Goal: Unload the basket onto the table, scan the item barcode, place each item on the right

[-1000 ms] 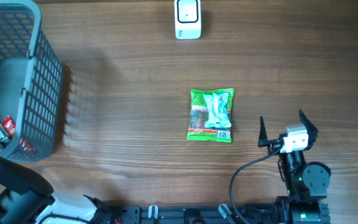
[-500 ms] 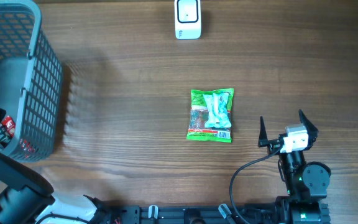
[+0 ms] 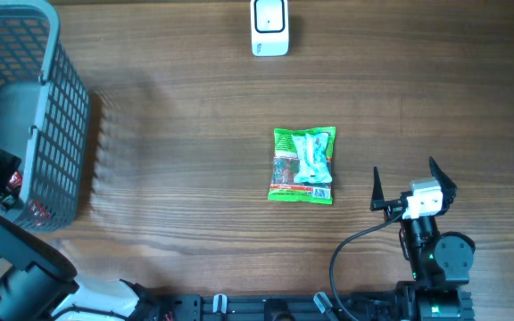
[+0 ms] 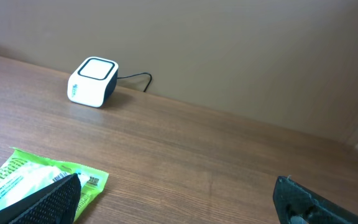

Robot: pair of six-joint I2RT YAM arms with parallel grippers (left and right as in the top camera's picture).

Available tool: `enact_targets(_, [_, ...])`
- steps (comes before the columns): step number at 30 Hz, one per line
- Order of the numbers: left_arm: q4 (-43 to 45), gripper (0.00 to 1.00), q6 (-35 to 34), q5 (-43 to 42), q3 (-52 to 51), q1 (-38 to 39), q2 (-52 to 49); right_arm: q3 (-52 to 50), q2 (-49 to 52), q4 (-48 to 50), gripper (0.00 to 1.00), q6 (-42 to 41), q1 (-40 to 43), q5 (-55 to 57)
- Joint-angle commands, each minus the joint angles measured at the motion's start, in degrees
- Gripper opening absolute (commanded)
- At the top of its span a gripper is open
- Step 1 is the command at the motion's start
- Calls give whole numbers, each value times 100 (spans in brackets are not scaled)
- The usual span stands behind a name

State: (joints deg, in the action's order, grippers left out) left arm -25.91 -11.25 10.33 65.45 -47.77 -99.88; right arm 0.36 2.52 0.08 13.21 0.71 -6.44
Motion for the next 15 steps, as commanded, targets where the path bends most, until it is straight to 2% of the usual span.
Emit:
enact_targets(1, [-339, 100, 404, -306, 490, -42, -74, -4, -9, 31, 100, 28, 22, -87])
enact_targets(9, [-748, 100, 435, -284, 570, -216, -400, -4, -9, 31, 99, 28, 22, -87])
enact_targets(15, [-704, 100, 365, -289, 570, -330, -678, -4, -9, 31, 100, 28, 22, -87])
